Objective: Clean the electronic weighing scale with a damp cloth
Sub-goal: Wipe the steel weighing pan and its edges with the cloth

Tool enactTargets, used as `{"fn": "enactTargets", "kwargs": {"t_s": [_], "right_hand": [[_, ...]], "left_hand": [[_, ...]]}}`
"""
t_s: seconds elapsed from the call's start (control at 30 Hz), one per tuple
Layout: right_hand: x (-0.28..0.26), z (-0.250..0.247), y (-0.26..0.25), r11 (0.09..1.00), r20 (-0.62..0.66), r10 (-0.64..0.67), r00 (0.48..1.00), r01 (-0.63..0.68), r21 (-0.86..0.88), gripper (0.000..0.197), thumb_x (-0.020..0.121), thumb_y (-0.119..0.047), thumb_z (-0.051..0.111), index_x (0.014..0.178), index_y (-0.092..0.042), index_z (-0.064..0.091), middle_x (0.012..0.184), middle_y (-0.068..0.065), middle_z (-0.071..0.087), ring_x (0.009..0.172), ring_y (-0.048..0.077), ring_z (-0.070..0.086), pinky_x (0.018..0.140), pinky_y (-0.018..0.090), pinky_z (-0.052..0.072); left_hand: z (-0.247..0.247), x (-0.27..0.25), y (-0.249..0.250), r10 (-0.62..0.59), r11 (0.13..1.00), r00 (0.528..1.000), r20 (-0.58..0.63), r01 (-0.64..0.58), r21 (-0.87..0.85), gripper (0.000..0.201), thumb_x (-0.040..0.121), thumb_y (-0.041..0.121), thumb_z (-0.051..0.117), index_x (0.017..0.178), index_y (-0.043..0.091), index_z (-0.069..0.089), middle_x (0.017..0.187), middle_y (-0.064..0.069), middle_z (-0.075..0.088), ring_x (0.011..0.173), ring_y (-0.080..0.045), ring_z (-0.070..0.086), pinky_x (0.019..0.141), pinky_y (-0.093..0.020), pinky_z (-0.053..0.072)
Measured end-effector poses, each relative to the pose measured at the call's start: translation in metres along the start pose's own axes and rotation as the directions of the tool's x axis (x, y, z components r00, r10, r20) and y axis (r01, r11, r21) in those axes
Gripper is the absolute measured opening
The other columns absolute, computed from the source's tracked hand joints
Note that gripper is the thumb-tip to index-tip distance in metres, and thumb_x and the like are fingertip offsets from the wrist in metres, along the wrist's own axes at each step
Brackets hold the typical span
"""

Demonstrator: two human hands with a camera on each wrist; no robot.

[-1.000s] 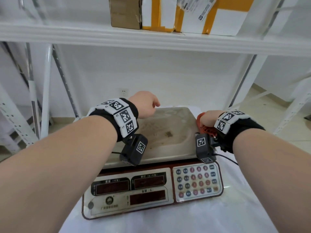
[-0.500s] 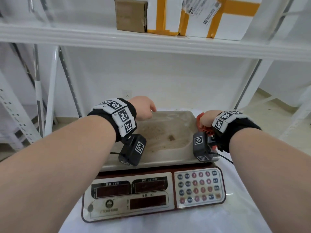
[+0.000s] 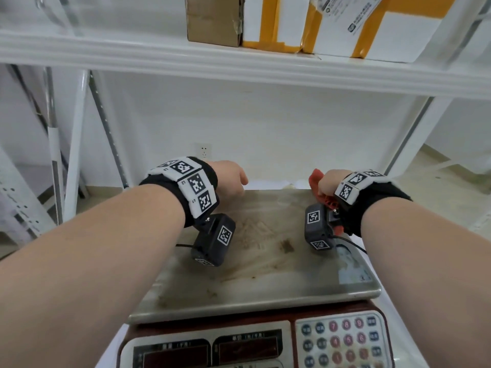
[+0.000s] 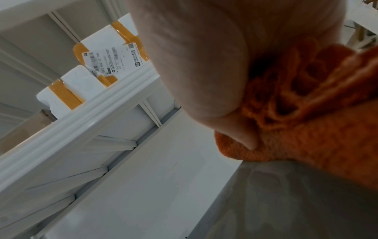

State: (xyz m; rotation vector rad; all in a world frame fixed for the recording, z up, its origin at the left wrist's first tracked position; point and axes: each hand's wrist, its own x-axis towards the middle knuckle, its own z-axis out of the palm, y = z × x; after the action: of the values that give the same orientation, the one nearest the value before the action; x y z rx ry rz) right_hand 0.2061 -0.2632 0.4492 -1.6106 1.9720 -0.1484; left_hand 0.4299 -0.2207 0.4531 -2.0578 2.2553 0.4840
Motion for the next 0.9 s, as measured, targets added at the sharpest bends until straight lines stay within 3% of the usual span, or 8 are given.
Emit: {"fn": "enactTargets", "kwargs": {"t_s": [0.1,0.2,0.3,0.4,0.5,0.63,0.77,0.9], "right_hand": [[0.018,0.004,-0.004,0.976,-0.025,-0.066,0.998,0.06,-0.211,0.035,0.093,-0.021,0.051,0.122,-0.004,0.057,0.123,0.015,0.06,0.113,0.029,0.059,0.077,0.024,0.05],[0.019,0.01,-0.019,0.879,0.061,-0.137,0.989,0.15,-0.452,0.046,0.085,-0.038,0.045,0.115,-0.008,0.062,0.117,0.014,0.064,0.11,0.031,0.058,0.102,0.04,0.041],[0.011,0.017,-0.031,0.854,0.122,-0.239,0.963,0.268,-0.445,0.039,0.089,-0.03,0.047,0.121,-0.01,0.058,0.124,0.01,0.06,0.114,0.029,0.054,0.104,0.033,0.037],[0.006,0.015,-0.031,0.861,0.171,-0.255,0.952,0.304,-0.409,0.029,0.093,-0.014,0.05,0.121,-0.02,0.054,0.117,0.001,0.06,0.097,0.018,0.057,0.084,0.013,0.042],[0.011,0.009,-0.018,0.818,0.103,-0.23,0.968,0.249,-0.519,0.033,0.095,-0.026,0.043,0.12,-0.011,0.058,0.118,0.012,0.063,0.107,0.026,0.058,0.096,0.031,0.041],[0.028,0.008,-0.002,0.776,-0.05,-0.228,0.972,0.15,-0.613,0.068,0.094,-0.055,0.015,0.077,-0.007,0.06,0.072,0.008,0.067,0.066,0.023,0.06,0.081,0.031,0.041],[0.015,0.018,-0.028,0.755,0.081,-0.236,0.968,0.236,-0.612,0.043,0.095,-0.039,0.034,0.103,-0.008,0.061,0.105,0.014,0.066,0.097,0.03,0.061,0.098,0.036,0.041],[0.003,0.029,-0.049,0.742,0.176,-0.309,0.935,0.352,-0.571,0.038,0.094,-0.027,0.045,0.123,-0.005,0.052,0.123,0.015,0.059,0.114,0.032,0.054,0.097,0.035,0.038]], "left_hand": [[0.003,0.003,-0.004,-0.007,1.0,1.0,0.001,0.007,-0.014,0.044,0.093,0.025,0.048,0.136,0.024,0.047,0.138,0.003,0.049,0.126,-0.019,0.047,0.105,-0.03,0.037],[0.003,0.003,-0.006,-0.001,0.999,1.0,0.0,0.001,-0.034,0.044,0.092,0.024,0.049,0.136,0.023,0.048,0.138,0.002,0.05,0.126,-0.019,0.047,0.106,-0.031,0.036],[0.004,0.001,-0.007,0.002,0.999,1.0,-0.007,-0.002,-0.042,0.045,0.092,0.023,0.049,0.136,0.022,0.047,0.139,0.001,0.05,0.127,-0.019,0.046,0.106,-0.03,0.036],[0.002,-0.002,-0.009,0.011,0.999,1.0,-0.029,-0.012,-0.033,0.045,0.092,0.02,0.05,0.137,0.02,0.047,0.139,0.0,0.049,0.128,-0.019,0.045,0.105,-0.029,0.036],[-0.001,-0.003,-0.011,0.02,0.999,0.999,-0.044,-0.021,-0.025,0.045,0.093,0.019,0.048,0.137,0.019,0.047,0.14,-0.001,0.049,0.129,-0.019,0.045,0.106,-0.029,0.036],[-0.001,-0.006,-0.013,0.029,1.0,0.998,-0.055,-0.03,-0.003,0.044,0.093,0.018,0.048,0.137,0.019,0.047,0.14,-0.001,0.049,0.129,-0.02,0.045,0.107,-0.031,0.036],[-0.001,-0.005,-0.014,0.028,1.0,0.998,-0.056,-0.029,-0.004,0.045,0.093,0.018,0.048,0.137,0.019,0.047,0.139,-0.001,0.05,0.128,-0.02,0.045,0.106,-0.03,0.037],[0.0,-0.004,-0.012,0.016,1.0,0.998,-0.055,-0.017,-0.016,0.045,0.091,0.019,0.05,0.136,0.02,0.048,0.138,0.0,0.05,0.127,-0.019,0.046,0.106,-0.03,0.037]]}}
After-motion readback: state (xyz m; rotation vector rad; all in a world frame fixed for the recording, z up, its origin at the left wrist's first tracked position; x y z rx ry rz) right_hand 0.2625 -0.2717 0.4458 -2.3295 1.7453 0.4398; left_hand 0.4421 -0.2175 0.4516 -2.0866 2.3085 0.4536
